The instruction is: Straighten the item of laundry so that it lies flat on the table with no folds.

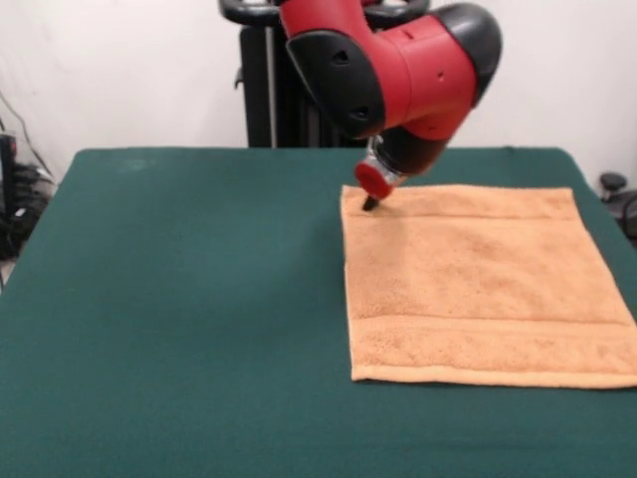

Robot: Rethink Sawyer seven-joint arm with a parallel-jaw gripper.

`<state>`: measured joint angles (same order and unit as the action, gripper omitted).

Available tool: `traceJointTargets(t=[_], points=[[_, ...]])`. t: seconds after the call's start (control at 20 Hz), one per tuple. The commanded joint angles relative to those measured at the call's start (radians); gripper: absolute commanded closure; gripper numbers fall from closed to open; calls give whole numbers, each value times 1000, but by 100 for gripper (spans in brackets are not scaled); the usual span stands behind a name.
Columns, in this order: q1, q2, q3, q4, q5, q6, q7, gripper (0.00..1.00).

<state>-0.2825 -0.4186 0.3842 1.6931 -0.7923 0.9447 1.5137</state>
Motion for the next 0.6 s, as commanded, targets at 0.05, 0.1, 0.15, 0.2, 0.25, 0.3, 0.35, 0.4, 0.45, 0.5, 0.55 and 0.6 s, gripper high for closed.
traceJointTargets(t=[0.05,0.1,0.15,0.2,0.25,0.3,0.35,0.4,0.45,0.5,0.55,0.6], points=[[17,75,-139,-69,-63,152,6,100],[22,84,-144,-81,-62,160,9,100],[24,86,-148,-84,-63,160,10,100],[28,95,-152,-92,-65,159,13,100],[30,98,-155,-94,-64,157,13,100],[32,104,-156,-100,-63,151,15,100],[34,106,-157,-102,-60,149,15,100],[35,108,-155,-105,-56,142,15,100],[35,107,-154,-104,-53,141,13,100],[35,103,-153,-101,-49,141,10,100],[33,99,-150,-99,-48,136,7,100],[24,90,-132,-94,-48,90,4,100]])
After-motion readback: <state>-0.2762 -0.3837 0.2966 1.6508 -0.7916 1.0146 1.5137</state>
